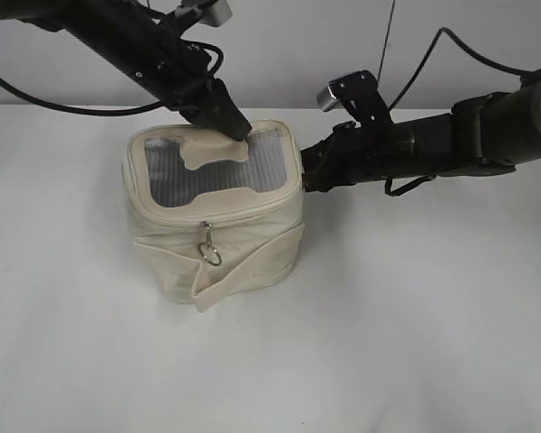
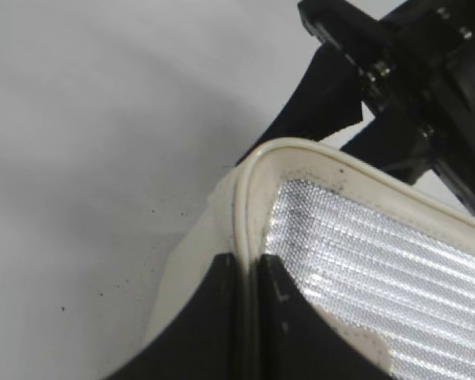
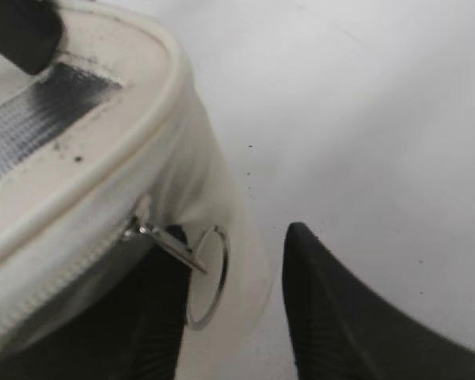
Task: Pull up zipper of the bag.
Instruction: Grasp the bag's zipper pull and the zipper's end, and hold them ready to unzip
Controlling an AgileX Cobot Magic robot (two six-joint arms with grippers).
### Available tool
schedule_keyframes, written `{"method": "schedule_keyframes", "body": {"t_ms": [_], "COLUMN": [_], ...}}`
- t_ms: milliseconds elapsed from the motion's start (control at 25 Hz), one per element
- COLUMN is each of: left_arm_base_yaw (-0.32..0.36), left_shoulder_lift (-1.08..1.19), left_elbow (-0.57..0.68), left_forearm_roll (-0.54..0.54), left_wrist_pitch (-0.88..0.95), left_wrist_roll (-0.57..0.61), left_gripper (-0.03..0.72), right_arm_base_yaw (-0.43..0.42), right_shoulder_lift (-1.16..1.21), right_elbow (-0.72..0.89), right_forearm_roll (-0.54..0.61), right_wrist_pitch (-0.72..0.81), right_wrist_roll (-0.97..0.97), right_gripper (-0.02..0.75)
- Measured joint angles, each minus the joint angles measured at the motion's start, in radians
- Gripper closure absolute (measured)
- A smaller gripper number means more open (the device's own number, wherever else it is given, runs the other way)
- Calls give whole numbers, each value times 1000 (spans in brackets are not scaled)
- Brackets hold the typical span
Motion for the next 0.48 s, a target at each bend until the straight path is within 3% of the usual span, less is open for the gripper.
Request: {"method": "schedule_keyframes", "body": {"t_ms": [80,160,480], "left_arm_base_yaw": [0,1,-2], "left_shoulder_lift": [0,0,0], "left_elbow": [0,0,0], "left_forearm_roll": [3,4,3], "left_wrist_pitch": [0,0,-12], "left_wrist_roll": [0,0,-20], "left_gripper": [638,638,638], "right_arm_base_yaw": [8,10,-7], "right_shoulder_lift": [2,2,-119], "right_elbow": [-8,-9,184], "right_forearm_roll": [-2,-6,12], "right_wrist_pitch": [-11,-18,-21], "right_wrist_roll": [2,27,117], "right_gripper": [657,720,729]}}
